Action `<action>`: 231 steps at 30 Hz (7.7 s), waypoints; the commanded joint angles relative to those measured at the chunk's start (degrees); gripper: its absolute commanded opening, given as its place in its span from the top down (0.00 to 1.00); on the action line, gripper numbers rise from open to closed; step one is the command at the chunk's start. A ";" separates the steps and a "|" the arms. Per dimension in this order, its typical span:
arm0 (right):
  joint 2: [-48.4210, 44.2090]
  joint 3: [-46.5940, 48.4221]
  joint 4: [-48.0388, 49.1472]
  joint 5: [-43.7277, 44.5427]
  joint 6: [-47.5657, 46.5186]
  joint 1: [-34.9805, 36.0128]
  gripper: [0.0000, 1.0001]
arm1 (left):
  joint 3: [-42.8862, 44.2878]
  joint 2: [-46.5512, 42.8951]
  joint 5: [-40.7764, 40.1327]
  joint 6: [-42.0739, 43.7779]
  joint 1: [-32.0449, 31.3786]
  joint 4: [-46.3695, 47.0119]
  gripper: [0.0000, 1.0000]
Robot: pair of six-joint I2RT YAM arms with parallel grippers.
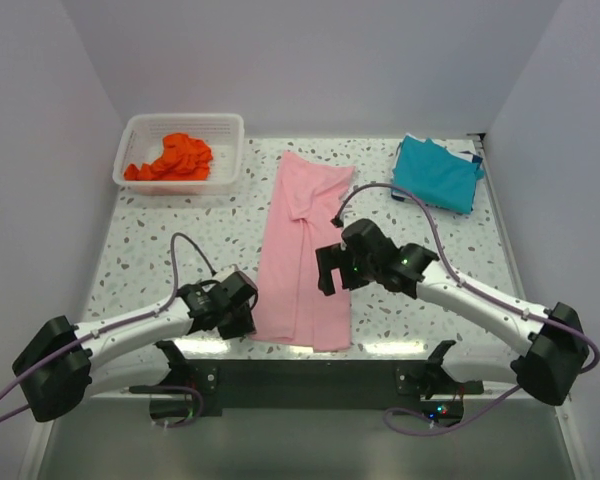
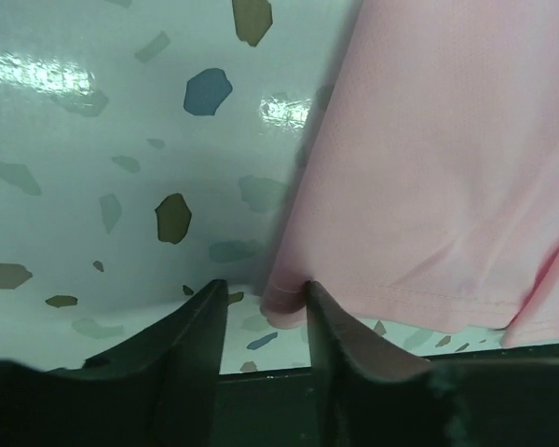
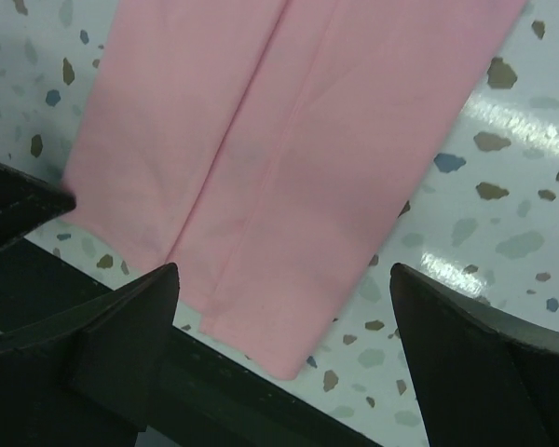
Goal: Fold and stack the t-shirts
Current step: Fold the tshirt
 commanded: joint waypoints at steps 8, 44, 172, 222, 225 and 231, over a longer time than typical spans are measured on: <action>0.51 -4.41 -1.70 8.80 12.84 16.91 0.01 | -3.64 1.59 4.50 0.11 0.23 9.28 0.91; 17.83 -5.72 -5.30 15.49 28.85 35.12 0.71 | -7.07 0.89 4.50 -9.02 -7.15 8.05 1.00; -11.61 -24.18 -2.58 2.83 47.48 30.29 1.00 | -6.29 -8.61 4.68 -9.73 -10.76 3.66 1.00; 10.89 9.66 5.77 -2.00 11.00 -14.18 1.00 | 41.35 28.57 3.36 23.76 17.63 11.74 1.00; 13.35 11.41 4.81 -2.09 9.69 -14.89 1.00 | 42.23 30.59 4.85 24.55 18.95 12.35 1.00; 17.48 12.74 4.89 -2.09 8.89 -16.12 1.00 | 44.17 34.54 6.52 25.95 20.36 13.24 1.00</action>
